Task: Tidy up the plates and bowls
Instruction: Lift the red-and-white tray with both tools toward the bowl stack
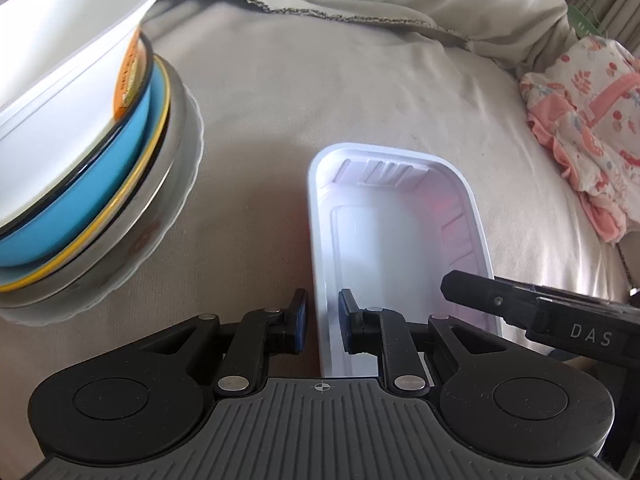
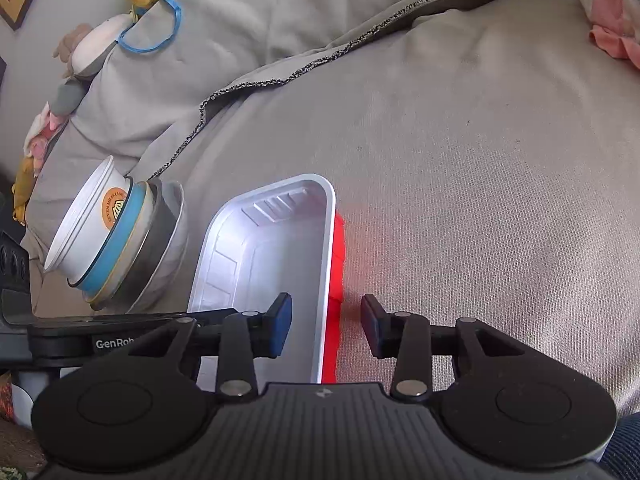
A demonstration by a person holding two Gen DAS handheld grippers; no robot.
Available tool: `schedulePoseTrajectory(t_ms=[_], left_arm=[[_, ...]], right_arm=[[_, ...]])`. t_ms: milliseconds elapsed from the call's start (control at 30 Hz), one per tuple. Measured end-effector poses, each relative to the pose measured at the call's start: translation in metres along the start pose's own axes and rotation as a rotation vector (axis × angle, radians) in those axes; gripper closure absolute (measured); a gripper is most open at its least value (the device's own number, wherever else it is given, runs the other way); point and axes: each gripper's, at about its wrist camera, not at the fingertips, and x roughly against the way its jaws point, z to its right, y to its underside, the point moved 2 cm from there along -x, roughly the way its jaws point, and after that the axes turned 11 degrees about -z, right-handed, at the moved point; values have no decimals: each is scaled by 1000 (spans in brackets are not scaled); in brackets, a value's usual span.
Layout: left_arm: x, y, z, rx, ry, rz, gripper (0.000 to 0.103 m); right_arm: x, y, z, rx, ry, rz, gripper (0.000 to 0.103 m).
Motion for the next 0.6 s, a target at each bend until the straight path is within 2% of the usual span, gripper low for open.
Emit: schedulePoseTrajectory(t_ms=[233, 300, 400, 533, 600], left_arm=[[1, 16, 7, -71, -29, 73, 83], [3, 18, 7, -73, -24, 50, 83], [6, 22, 2, -42, 4, 11, 83], [7, 20, -5, 0, 26, -7, 83], [6, 18, -7, 14, 34, -14, 83]], right_arm=[[-2, 1, -3, 8, 16, -3, 64], [-3, 2, -6, 17, 19, -6, 64], [-6, 6, -10, 18, -24, -35, 64], [-8, 13, -19, 58, -1, -31, 64], [-8, 11, -15, 35, -19, -36, 64]])
